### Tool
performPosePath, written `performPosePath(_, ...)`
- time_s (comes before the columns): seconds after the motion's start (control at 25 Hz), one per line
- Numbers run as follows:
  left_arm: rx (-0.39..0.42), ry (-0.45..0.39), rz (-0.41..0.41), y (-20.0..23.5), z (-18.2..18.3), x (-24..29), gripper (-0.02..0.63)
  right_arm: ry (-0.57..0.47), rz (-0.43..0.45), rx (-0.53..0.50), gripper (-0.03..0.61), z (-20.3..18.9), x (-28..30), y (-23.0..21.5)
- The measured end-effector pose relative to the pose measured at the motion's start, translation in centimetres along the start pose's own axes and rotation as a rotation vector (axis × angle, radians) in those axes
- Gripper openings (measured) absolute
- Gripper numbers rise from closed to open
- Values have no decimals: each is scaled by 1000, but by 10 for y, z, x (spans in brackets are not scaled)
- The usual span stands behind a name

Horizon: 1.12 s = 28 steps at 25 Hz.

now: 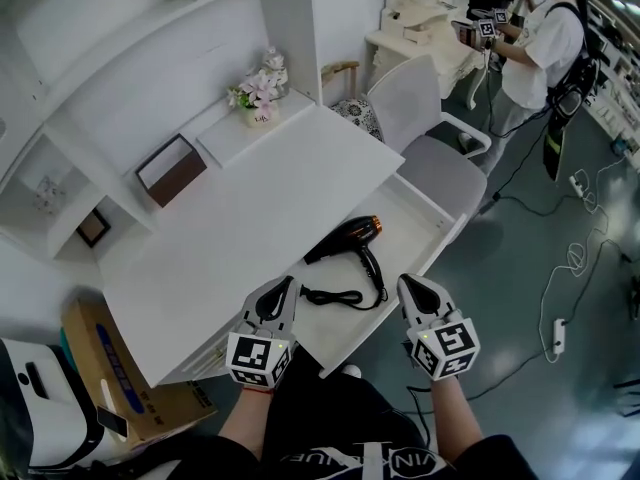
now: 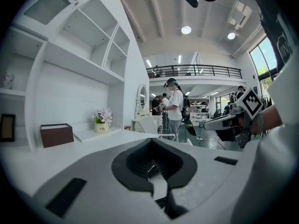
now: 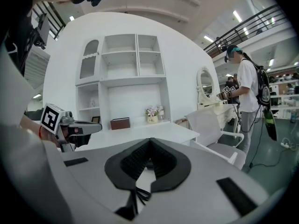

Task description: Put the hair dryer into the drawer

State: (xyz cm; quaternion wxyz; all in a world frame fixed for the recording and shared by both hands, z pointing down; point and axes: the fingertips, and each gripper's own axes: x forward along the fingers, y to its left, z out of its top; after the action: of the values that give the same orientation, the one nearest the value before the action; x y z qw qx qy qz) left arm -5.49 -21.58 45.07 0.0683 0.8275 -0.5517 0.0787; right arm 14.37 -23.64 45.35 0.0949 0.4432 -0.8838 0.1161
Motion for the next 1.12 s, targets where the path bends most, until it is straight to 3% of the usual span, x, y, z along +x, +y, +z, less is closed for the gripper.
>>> performPosePath(0.48,-24,-81,88,32,28,-27,5,-75,-20,-15,3,28,-22,-2)
performPosePath(1.12,6,-132,59,23,51,-19,5,-130,-46,0,3,45,-33,-8)
